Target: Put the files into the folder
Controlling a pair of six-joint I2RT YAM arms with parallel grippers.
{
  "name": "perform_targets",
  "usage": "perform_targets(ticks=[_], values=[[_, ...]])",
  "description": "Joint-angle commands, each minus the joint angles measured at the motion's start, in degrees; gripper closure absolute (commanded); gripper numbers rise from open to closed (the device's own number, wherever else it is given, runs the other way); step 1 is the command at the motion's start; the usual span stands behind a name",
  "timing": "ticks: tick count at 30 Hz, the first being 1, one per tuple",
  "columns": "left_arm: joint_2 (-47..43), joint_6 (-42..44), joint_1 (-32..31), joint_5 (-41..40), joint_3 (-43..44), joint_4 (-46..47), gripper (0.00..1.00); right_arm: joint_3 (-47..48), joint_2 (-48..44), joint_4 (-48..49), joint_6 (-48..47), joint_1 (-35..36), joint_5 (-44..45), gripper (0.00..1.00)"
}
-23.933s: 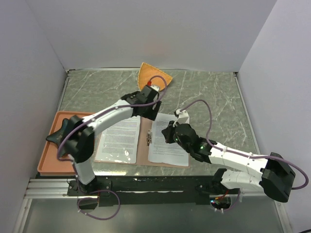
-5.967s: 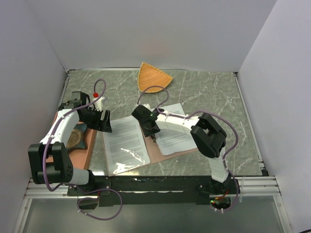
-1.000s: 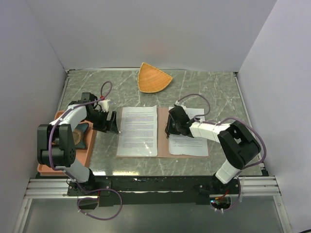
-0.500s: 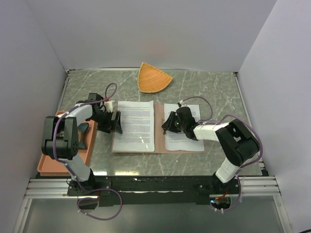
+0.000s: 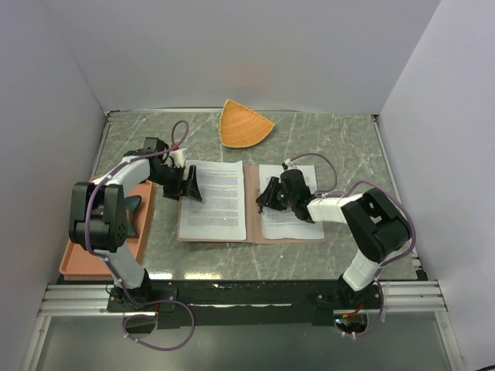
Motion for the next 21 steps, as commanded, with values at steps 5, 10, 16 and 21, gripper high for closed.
perform_targets(ticks=[5, 10, 16, 21], values=[[0.6, 0.1, -0.6, 5.5, 6.8, -6.4, 0.62, -1.0, 5.7, -20.5, 0.1, 4.0, 2.9, 0.91], [2.9, 1.5, -1.1, 4.8, 10.8, -10.7, 0.92, 3.7, 8.3, -23.1, 0.3, 8.3, 3.4, 0.69], [3.1, 2.7, -1.1, 5.5, 12.6, -13.6, 0.98, 7.2, 9.4, -25.3, -0.2, 10.9, 3.4, 0.5], [3.6, 4.4, -1.2, 8.1, 18.2, -19.3, 0.95, 9.5, 10.6, -25.4, -0.7, 11.6, 2.1, 0.44]])
